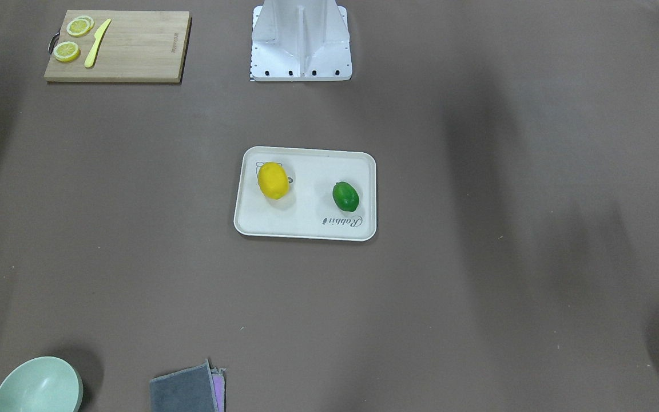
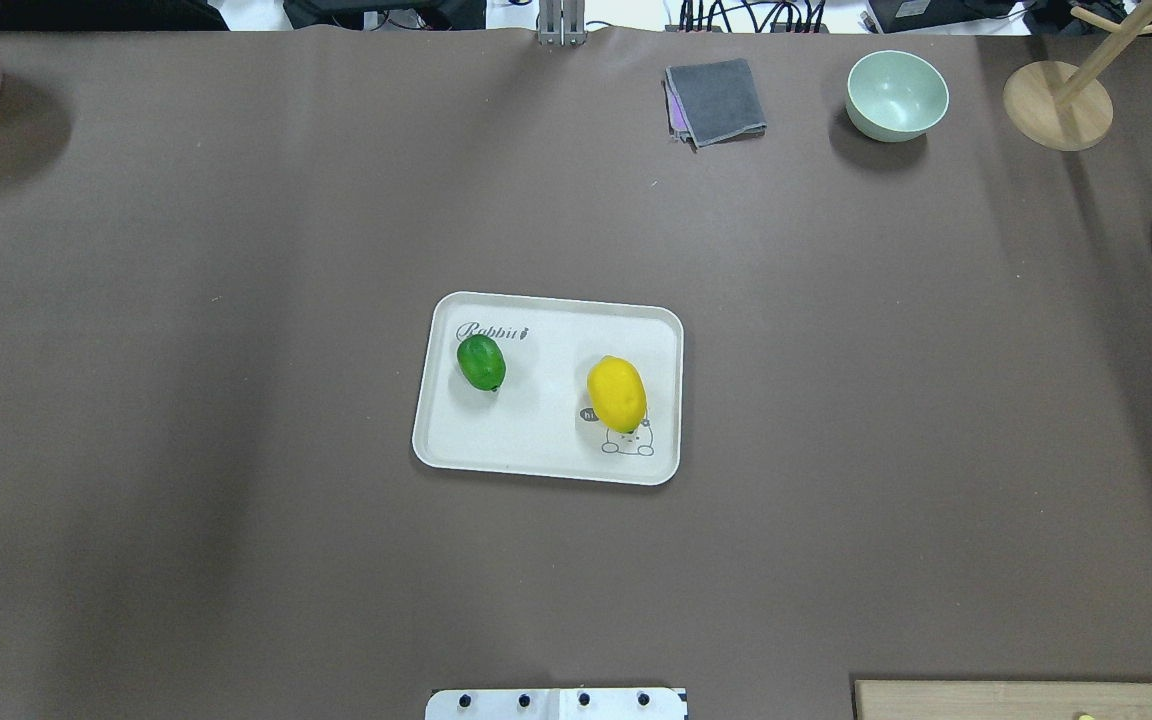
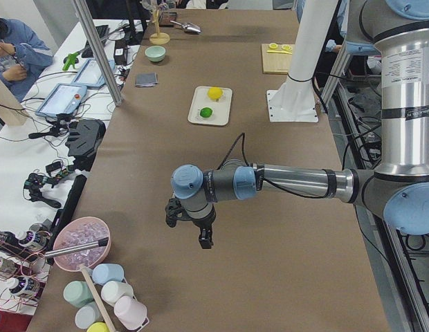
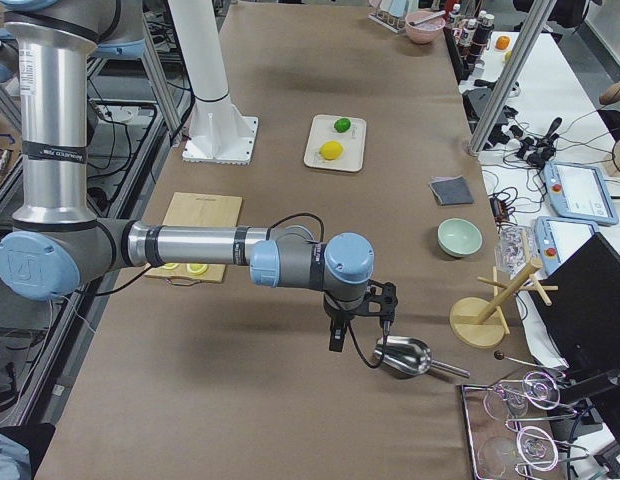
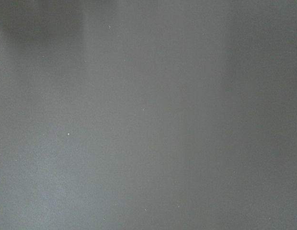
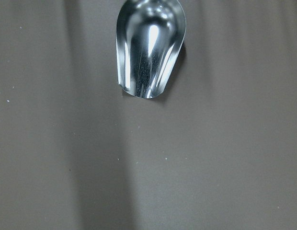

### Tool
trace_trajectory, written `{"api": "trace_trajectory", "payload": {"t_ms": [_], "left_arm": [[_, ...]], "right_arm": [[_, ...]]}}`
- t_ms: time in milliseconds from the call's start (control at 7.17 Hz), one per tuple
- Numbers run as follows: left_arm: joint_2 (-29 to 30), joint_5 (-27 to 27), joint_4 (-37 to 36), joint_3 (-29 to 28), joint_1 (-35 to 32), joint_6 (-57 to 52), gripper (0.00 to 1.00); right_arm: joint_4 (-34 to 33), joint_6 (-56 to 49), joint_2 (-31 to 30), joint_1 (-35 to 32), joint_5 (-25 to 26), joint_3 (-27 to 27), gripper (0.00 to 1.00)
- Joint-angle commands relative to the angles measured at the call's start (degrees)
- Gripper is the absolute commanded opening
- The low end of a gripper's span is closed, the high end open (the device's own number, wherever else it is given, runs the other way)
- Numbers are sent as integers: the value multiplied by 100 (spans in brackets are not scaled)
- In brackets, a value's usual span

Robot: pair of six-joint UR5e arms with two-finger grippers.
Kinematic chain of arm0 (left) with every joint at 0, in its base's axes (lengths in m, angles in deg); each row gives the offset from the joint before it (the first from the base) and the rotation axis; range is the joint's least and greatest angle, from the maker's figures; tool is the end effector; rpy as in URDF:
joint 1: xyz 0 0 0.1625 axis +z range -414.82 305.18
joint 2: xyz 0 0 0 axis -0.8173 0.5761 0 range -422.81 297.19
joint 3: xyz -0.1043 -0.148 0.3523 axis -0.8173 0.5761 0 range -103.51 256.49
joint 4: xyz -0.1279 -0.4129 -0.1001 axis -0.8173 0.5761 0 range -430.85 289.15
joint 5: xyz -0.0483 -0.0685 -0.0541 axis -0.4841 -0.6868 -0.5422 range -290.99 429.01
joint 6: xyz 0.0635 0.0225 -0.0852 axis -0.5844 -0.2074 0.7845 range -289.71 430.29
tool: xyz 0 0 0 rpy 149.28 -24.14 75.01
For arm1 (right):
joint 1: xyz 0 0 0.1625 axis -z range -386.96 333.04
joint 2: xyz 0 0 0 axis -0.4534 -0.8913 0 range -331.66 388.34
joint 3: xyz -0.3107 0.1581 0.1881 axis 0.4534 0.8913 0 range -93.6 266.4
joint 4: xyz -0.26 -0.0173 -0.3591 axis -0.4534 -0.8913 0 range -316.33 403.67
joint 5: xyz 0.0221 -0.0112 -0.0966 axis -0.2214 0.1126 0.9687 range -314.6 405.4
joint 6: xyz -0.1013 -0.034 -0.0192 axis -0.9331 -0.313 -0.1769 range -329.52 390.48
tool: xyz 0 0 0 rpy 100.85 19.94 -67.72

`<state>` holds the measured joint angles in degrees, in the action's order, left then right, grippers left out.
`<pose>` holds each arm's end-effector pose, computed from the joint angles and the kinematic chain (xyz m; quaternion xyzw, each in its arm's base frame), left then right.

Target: Place all lemons on tray

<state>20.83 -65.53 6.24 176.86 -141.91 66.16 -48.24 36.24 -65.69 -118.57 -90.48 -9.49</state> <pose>-0.0335 -0.4671 0.6185 -0.0678 0.3786 0.0273 0.9227 0.0691 -0.4930 0.6196 -0.0146 -0.3896 0.0594 0.9190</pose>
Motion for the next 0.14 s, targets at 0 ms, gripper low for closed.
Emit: {"api": "trace_trajectory", "payload": {"t_ms": [0], "left_arm": [[-5,7,-18,71,-1,0,98]], "right_arm": [[-3,-4,0,3,0,0,100]]}}
